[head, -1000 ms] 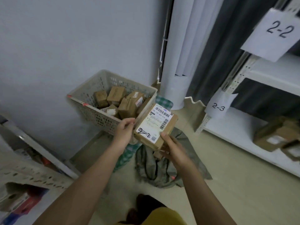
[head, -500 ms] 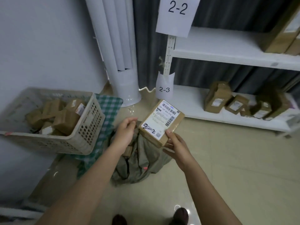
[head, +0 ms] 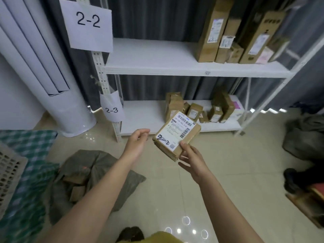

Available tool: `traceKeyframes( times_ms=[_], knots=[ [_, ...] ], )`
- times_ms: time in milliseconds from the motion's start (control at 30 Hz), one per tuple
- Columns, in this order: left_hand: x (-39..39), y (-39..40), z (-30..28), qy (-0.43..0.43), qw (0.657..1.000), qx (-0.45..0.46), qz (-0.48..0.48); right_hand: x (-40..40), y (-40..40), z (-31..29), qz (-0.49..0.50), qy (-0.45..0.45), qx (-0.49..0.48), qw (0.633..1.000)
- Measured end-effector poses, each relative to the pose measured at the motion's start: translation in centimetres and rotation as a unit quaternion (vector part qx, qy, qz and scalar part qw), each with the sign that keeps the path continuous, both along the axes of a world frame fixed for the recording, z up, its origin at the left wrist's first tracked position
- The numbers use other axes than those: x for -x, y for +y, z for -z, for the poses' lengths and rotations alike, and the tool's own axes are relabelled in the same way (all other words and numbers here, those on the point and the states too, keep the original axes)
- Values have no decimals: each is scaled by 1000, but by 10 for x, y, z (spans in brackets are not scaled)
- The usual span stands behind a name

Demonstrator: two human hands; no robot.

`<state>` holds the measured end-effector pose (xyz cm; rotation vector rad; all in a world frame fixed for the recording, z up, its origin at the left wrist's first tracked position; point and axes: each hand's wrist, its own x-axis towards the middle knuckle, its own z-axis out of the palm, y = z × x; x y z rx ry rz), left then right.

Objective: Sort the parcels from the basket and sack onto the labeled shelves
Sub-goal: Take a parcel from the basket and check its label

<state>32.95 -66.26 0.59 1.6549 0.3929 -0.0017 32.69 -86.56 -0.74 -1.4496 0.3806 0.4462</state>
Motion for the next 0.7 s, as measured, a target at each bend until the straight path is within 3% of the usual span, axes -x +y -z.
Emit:
traceKeyframes(
  times_ms=[700],
  knots=[
    [-345, -157, -9, -17, 999, 13, 47, -290, -137, -11, 77, -25, 0, 997]
  ],
)
